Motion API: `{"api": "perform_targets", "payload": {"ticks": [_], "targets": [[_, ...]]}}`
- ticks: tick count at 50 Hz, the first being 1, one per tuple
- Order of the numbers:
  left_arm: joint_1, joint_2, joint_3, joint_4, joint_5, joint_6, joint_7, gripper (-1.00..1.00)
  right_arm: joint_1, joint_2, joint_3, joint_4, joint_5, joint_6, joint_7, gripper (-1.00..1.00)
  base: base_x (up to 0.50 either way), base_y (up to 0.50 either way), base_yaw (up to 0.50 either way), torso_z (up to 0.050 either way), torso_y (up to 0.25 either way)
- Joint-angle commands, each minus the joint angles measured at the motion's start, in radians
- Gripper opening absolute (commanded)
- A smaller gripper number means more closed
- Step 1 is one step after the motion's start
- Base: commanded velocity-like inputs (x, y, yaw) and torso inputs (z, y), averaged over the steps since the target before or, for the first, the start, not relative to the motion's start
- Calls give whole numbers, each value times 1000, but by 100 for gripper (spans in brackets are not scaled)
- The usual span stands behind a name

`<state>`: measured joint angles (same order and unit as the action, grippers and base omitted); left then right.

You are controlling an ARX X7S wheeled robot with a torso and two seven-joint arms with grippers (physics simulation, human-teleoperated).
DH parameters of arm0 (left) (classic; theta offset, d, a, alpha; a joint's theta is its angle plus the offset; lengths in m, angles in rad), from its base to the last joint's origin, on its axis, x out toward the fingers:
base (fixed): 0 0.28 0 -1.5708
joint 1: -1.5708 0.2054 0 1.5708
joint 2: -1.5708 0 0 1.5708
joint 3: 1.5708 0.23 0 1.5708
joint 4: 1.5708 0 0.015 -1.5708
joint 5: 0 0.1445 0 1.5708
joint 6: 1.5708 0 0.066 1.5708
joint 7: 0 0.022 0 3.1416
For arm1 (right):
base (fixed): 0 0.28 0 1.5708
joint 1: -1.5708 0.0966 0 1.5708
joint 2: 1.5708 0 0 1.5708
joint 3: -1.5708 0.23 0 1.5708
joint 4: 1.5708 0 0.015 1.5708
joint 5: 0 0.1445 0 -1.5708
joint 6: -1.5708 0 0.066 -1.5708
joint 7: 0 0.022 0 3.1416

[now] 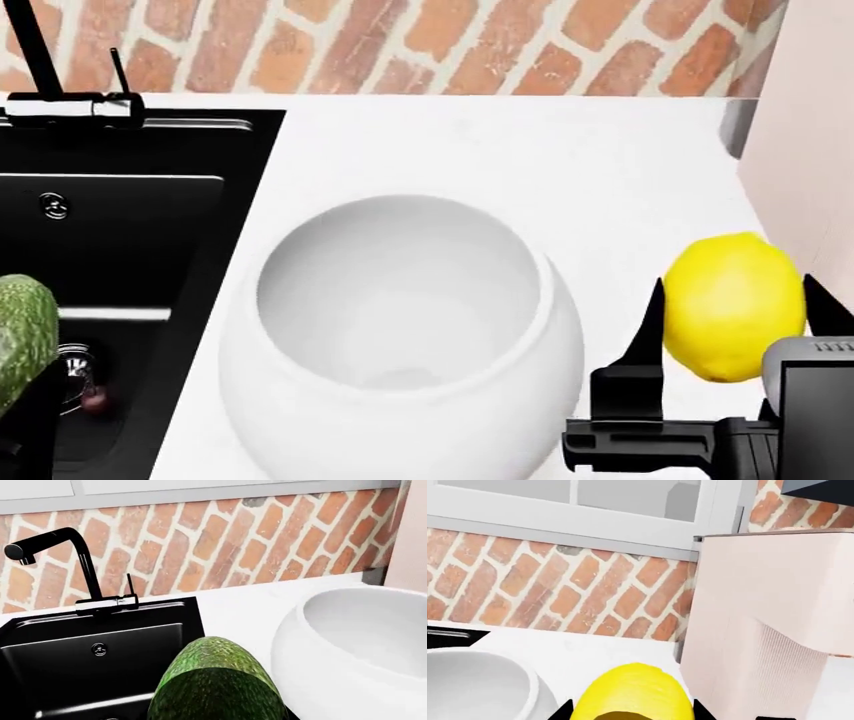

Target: There is a mixed pile of frozen fruits and vegetables on the counter. Locate all the frozen vegetables and place the items in a bowl on the counter. Take all the frozen fruits and defrost them in a running sink.

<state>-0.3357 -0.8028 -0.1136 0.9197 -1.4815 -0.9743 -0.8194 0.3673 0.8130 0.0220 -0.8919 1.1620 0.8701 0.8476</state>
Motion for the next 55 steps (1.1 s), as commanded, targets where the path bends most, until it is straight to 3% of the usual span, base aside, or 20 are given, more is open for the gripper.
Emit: {"api": "perform_targets", "payload": {"ticks": [1,21,24,29,37,46,55], "targets": [[-3,26,-13,0,14,21,38,-100,-6,-11,43,-9,-25,10,-24,-100,402,0,0,0,0],[2,31,-20,-14,-3,42,36,-100,-3,3,44,-14,-12,15,-7,-100,0,0,0,0,1],[-83,71,29,-43,-9,40,45,-100,-3,0,37,-10,-16,14,-10,-100,0,0,0,0,0],[-382,126,169,-150,-97,-25,-39,-100,-5,7,50,-16,3,10,-5,-100,0,0,0,0,0],[-592,204,280,-276,-134,-78,-20,-100,-13,18,70,-12,24,2,-4,-100,0,0,0,1,0],[-704,327,382,-444,-126,-96,61,-100,-18,24,76,-11,33,-2,-3,-100,0,0,0,0,0],[-787,387,439,-584,-94,-116,155,-100,-21,15,56,-3,18,-4,-14,-100,0,0,0,0,0]]}}
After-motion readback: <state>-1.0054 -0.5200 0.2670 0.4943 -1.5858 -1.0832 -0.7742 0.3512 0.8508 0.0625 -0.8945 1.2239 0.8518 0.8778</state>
